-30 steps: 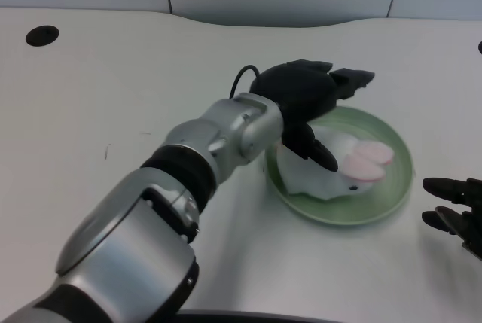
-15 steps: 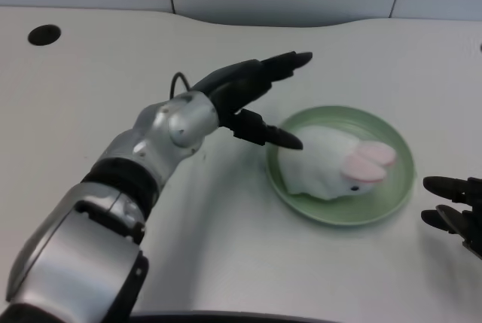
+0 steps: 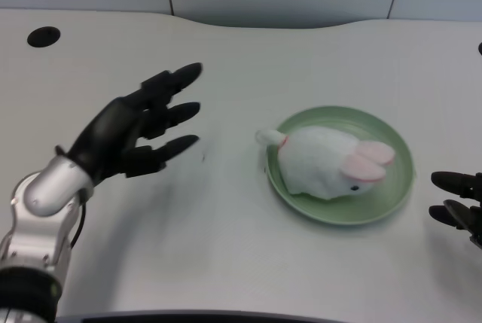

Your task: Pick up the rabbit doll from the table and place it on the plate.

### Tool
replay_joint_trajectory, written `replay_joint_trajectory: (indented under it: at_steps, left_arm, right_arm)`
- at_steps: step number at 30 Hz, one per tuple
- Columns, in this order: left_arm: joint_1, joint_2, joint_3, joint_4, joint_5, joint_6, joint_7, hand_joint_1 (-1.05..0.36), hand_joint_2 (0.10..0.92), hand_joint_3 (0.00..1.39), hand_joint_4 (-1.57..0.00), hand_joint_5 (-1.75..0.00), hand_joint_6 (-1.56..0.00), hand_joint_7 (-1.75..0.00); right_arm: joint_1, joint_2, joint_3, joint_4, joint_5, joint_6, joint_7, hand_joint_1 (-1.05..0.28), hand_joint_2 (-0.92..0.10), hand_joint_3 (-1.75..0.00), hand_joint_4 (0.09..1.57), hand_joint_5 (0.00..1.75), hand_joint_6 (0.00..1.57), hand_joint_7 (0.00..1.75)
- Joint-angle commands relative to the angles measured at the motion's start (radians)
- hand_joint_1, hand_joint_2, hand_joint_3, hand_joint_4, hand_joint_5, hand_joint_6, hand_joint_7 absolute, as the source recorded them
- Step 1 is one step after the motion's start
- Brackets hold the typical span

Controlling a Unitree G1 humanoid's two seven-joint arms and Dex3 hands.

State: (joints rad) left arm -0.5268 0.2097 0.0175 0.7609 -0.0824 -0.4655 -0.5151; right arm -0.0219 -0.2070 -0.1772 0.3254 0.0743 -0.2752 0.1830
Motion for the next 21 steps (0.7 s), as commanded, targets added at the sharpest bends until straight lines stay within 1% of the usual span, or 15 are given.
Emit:
replay_joint_trajectory:
  at_steps: [1, 3, 5, 6, 8, 9, 10, 11, 12, 13, 14, 17, 18, 20, 21]
  left_arm:
    - [0.116, 0.017, 0.051, -0.132, -0.047, 0.109, 0.046, -0.58, 0.921, 0.50, -0.54, -0.25, -0.27, -0.07]
    - [0.173, 0.018, 0.065, -0.201, -0.053, 0.169, 0.069, -0.58, 0.921, 0.49, -0.62, -0.29, -0.36, -0.10]
    - [0.225, 0.019, 0.070, -0.256, -0.048, 0.208, 0.089, -0.56, 0.921, 0.49, -0.73, -0.36, -0.46, -0.11]
    - [0.250, 0.019, 0.073, -0.283, -0.053, 0.246, 0.094, -0.55, 0.921, 0.49, -0.75, -0.42, -0.50, -0.10]
    - [0.277, 0.018, 0.076, -0.321, -0.062, 0.305, 0.099, -0.56, 0.921, 0.48, -0.65, -0.80, -0.61, -0.05]
    - [0.285, 0.017, 0.077, -0.337, -0.064, 0.328, 0.102, -0.56, 0.921, 0.48, -0.63, -0.88, -0.63, -0.04]
    - [0.303, 0.017, 0.079, -0.341, -0.066, 0.339, 0.098, -0.56, 0.921, 0.48, -0.61, -0.94, -0.64, -0.03]
    - [0.316, 0.017, 0.081, -0.342, -0.066, 0.347, 0.096, -0.54, 0.921, 0.49, -0.59, -1.13, -0.71, -0.05]
    - [0.326, 0.016, 0.082, -0.344, -0.066, 0.352, 0.094, -0.53, 0.921, 0.50, -0.58, -1.21, -0.74, -0.05]
    - [0.334, 0.019, 0.085, -0.336, -0.080, 0.369, 0.073, -0.52, 0.921, 0.50, -0.58, -1.25, -0.76, -0.06]
    - [0.337, 0.021, 0.088, -0.332, -0.091, 0.383, 0.058, -0.50, 0.921, 0.50, -0.53, -1.42, -0.80, -0.08]
    - [0.331, 0.024, 0.083, -0.287, -0.103, 0.409, 0.024, -0.48, 0.921, 0.46, -0.52, -1.66, -0.93, -0.17]
    - [0.328, 0.023, 0.082, -0.278, -0.103, 0.409, 0.020, -0.49, 0.921, 0.45, -0.53, -1.70, -0.90, -0.35]
    - [0.317, 0.020, 0.079, -0.248, -0.098, 0.400, 0.013, -0.50, 0.921, 0.45, -0.55, -1.74, -0.69, -0.95]
    - [0.314, 0.019, 0.078, -0.239, -0.097, 0.397, 0.011, -0.50, 0.921, 0.46, -0.56, -1.74, -0.59, -1.23]
  right_arm:
    - [-0.001, -0.016, -0.013, 0.013, 0.014, 0.001, 0.006, -0.41, -0.92, -0.14, 1.05, 0.00, 0.94, 0.00]
    - [-0.004, -0.016, -0.017, 0.021, 0.017, -0.003, 0.011, -0.41, -0.92, -0.14, 1.05, 0.00, 0.94, 0.00]
    - [-0.006, -0.017, -0.018, 0.020, 0.015, 0.002, 0.012, -0.41, -0.92, -0.15, 1.05, 0.00, 0.94, 0.00]
    - [-0.005, -0.018, -0.018, 0.015, 0.014, 0.008, 0.011, -0.41, -0.92, -0.15, 1.05, 0.00, 0.94, 0.00]
    - [-0.005, -0.019, -0.019, 0.010, 0.011, 0.017, 0.010, -0.40, -0.92, -0.15, 1.05, 0.00, 0.93, 0.00]
    - [-0.005, -0.020, -0.019, 0.008, 0.010, 0.021, 0.009, -0.40, -0.92, -0.15, 1.05, 0.00, 0.93, 0.00]
    - [-0.007, -0.020, -0.021, 0.008, 0.012, 0.026, 0.007, -0.40, -0.92, -0.15, 1.05, 0.00, 0.93, 0.00]
    - [-0.010, -0.020, -0.023, 0.012, 0.013, 0.029, 0.007, -0.40, -0.92, -0.15, 1.05, 0.00, 0.93, 0.00]
    - [-0.012, -0.021, -0.024, 0.014, 0.014, 0.030, 0.007, -0.40, -0.92, -0.15, 1.05, 0.00, 0.93, 0.00]
    - [-0.017, -0.021, -0.025, 0.022, 0.013, 0.025, 0.007, -0.40, -0.92, -0.15, 1.05, 0.00, 0.94, 0.00]
    - [-0.019, -0.021, -0.025, 0.027, 0.011, 0.021, 0.007, -0.40, -0.92, -0.15, 1.06, 0.01, 0.94, 0.00]
    - [-0.032, -0.019, -0.029, 0.049, 0.011, 0.018, 0.000, -0.40, -0.92, -0.15, 1.06, 0.01, 0.94, 0.00]
    - [-0.035, -0.019, -0.030, 0.053, 0.011, 0.017, -0.002, -0.40, -0.92, -0.15, 1.06, 0.01, 0.94, 0.00]
    - [-0.042, -0.018, -0.031, 0.064, 0.008, 0.020, -0.011, -0.40, -0.92, -0.15, 1.06, 0.00, 0.94, 0.00]
    - [-0.045, -0.018, -0.031, 0.067, 0.007, 0.022, -0.014, -0.41, -0.92, -0.15, 1.06, 0.00, 0.94, 0.00]
